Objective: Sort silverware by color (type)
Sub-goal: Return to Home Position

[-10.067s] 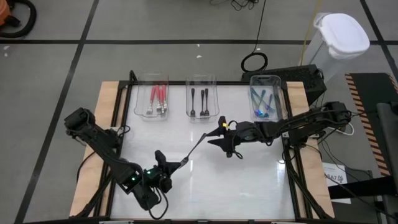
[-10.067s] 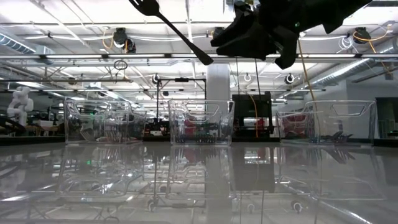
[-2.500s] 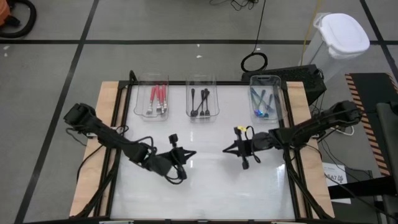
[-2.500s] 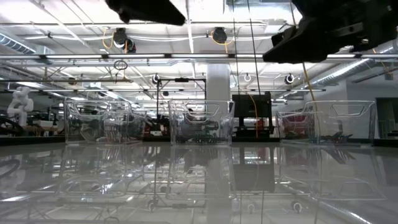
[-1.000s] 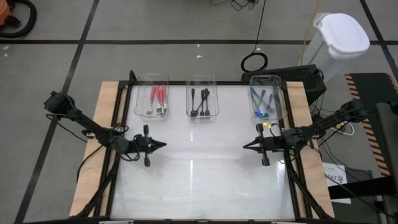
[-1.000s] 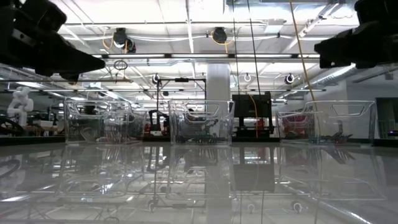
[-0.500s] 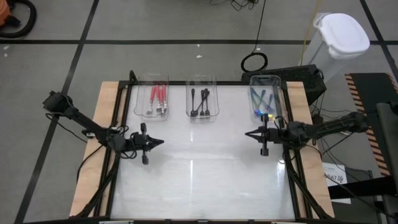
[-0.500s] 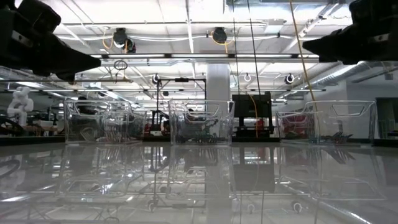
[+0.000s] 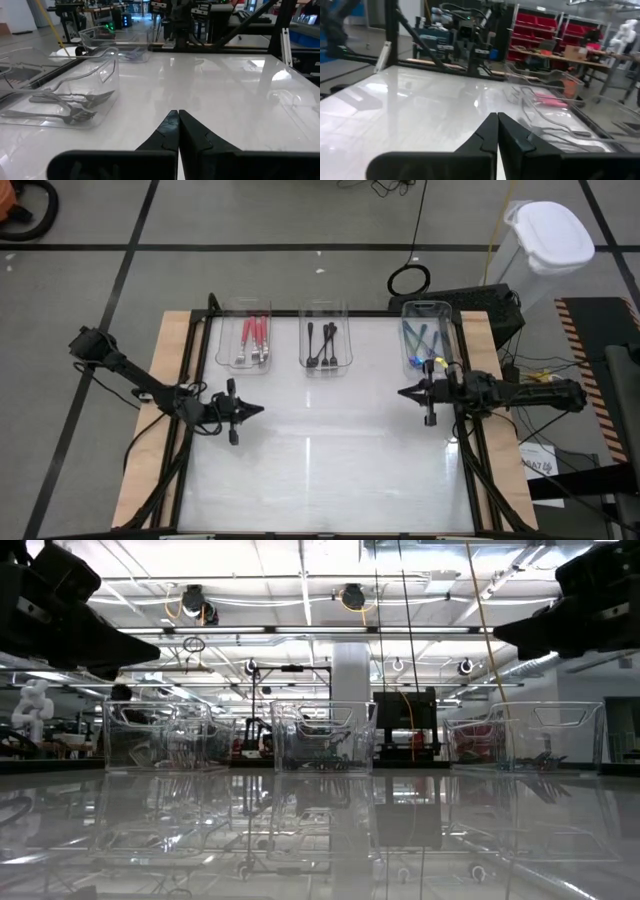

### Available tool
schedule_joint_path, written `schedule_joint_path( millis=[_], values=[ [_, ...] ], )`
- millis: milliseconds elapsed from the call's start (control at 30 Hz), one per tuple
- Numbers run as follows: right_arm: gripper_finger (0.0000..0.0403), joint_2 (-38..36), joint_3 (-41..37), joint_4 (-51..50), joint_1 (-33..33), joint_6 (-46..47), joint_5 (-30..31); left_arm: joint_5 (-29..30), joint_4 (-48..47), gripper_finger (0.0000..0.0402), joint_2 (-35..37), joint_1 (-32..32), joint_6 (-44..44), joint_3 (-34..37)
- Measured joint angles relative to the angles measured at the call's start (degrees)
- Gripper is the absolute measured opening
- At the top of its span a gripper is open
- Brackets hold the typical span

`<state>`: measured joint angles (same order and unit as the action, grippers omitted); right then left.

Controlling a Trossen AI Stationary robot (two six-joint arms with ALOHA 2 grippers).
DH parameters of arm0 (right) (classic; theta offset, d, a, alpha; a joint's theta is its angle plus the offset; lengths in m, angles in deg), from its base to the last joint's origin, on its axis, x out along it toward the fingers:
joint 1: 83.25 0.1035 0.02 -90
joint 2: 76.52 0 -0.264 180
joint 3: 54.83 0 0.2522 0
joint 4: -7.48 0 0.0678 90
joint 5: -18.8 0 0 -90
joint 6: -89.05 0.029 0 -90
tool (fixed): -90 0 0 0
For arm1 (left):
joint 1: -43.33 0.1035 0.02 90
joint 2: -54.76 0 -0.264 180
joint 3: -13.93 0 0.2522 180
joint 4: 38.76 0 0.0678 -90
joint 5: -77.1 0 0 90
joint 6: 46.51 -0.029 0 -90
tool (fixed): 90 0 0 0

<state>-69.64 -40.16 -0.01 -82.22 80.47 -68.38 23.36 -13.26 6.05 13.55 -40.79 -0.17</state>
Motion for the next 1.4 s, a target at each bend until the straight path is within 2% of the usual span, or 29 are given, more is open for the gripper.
schedule_joint_path(
  millis=[167,400,633,967,1133,1200,1400],
  values=[
    [0.0003,-2.6,0.0,-4.5,0.0,-0.2,-3.1,0.0,0.1,0.0001,0.0,-0.1,0.0,0.0],
    [0.0003,-4.2,0.3,-5.7,0.0,-1.0,-3.1,0.0,0.0,0.0001,0.0,-1.9,-0.6,0.0],
    [0.0004,-4.4,0.3,-6.1,0.0,-1.0,-3.1,2.0,0.1,0.0001,0.7,-4.4,-5.9,0.0],
    [0.0004,-4.4,0.3,-5.8,0.0,-1.6,-3.0,2.4,-1.1,0.0001,7.9,-5.4,-16.0,0.0],
    [0.0004,-4.4,0.3,-4.9,0.0,-1.8,-3.0,3.0,-1.0,0.0001,12.5,-2.8,-20.3,0.0],
    [0.0004,-4.4,0.3,-4.9,0.0,-2.6,-3.0,1.0,-2.3,0.0001,14.7,-1.1,-20.7,0.1],
    [0.0004,-4.4,0.3,-4.7,0.0,-3.2,-2.9,-10.0,-9.2,0.0001,22.0,3.6,-21.2,0.1]
  ],
)
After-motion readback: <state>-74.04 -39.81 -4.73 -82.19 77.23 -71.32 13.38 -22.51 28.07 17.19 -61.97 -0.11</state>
